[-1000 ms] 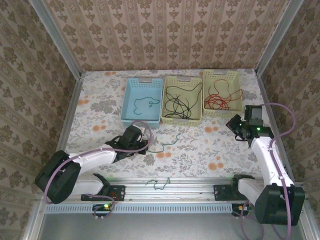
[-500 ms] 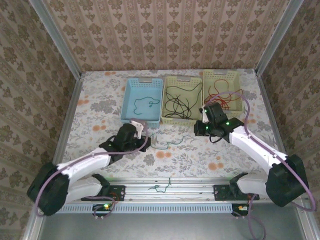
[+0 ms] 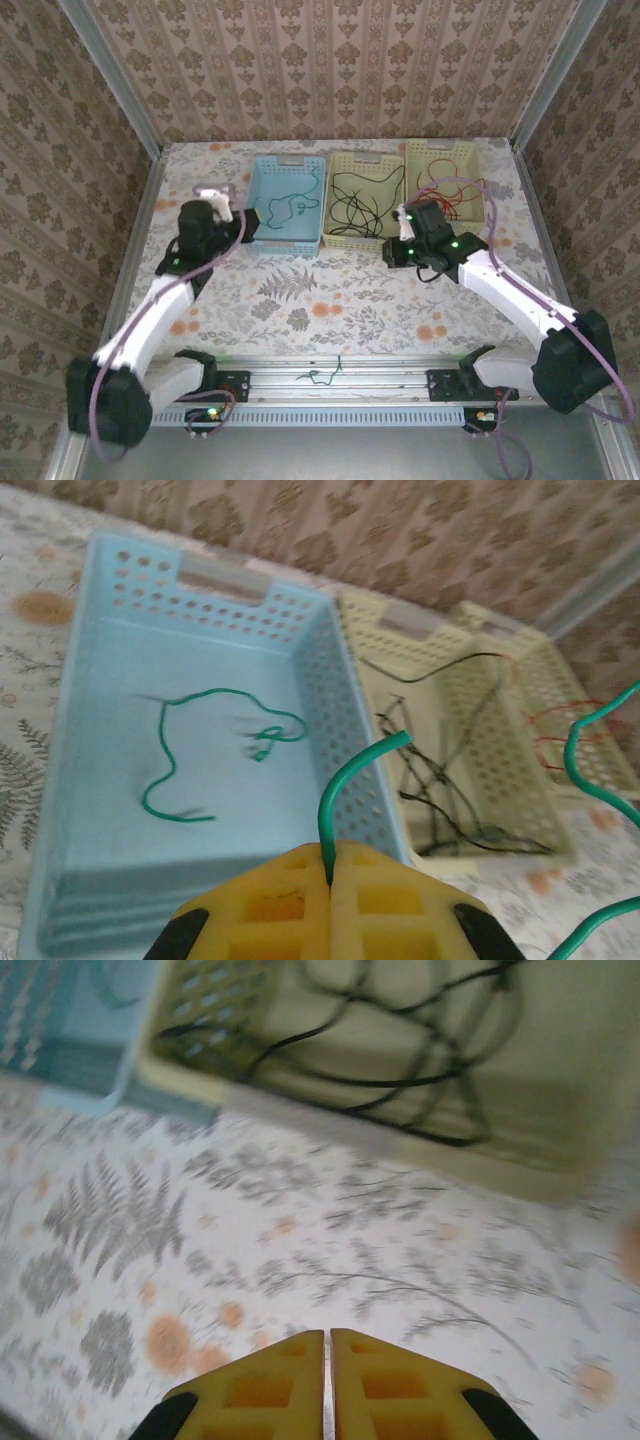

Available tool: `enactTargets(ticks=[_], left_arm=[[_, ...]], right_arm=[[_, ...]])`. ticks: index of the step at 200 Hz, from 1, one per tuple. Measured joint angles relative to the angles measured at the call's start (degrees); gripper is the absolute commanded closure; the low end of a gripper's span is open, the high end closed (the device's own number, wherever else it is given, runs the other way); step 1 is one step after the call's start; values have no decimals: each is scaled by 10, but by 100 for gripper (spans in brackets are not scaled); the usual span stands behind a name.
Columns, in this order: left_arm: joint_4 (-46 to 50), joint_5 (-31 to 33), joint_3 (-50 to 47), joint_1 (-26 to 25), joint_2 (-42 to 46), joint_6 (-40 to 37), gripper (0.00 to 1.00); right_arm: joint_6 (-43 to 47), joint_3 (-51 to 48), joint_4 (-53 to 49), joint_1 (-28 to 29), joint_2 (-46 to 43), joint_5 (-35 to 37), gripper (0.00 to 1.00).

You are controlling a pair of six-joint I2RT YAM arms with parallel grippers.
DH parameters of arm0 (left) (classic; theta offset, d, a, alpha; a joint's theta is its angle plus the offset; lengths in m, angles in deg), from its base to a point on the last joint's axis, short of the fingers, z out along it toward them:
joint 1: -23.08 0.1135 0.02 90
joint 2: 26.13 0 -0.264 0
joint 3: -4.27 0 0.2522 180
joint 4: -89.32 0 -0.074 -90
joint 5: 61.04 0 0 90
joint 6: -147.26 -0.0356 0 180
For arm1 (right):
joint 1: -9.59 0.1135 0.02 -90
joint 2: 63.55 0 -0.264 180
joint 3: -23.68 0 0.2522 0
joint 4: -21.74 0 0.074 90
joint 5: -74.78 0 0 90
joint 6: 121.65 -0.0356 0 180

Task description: Untangle the cables

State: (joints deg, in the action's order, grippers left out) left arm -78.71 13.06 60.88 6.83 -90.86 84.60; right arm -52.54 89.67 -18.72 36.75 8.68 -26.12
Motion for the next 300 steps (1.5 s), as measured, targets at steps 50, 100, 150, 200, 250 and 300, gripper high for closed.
enactTargets(ticks=[50, 100, 150, 200, 250, 300], left_arm=[[42, 118, 97, -13, -196, 1, 21], [83, 244, 96, -35, -103, 26, 10], [112, 171, -4, -200, 7, -61, 10], [249, 53, -68, -455, 43, -90, 8], [332, 55, -60, -577, -28, -66, 8], [361, 35, -52, -584, -119, -76, 45]], right_arm=[[121, 98, -70, 184, 123, -51, 55], [237, 173, -173, 289, 208, -46, 49], [211, 151, -136, 210, 189, 35, 48], [122, 84, -78, 48, 133, 64, 48], [71, 33, -46, 18, 108, 58, 48], [58, 29, -31, 8, 103, 53, 48]])
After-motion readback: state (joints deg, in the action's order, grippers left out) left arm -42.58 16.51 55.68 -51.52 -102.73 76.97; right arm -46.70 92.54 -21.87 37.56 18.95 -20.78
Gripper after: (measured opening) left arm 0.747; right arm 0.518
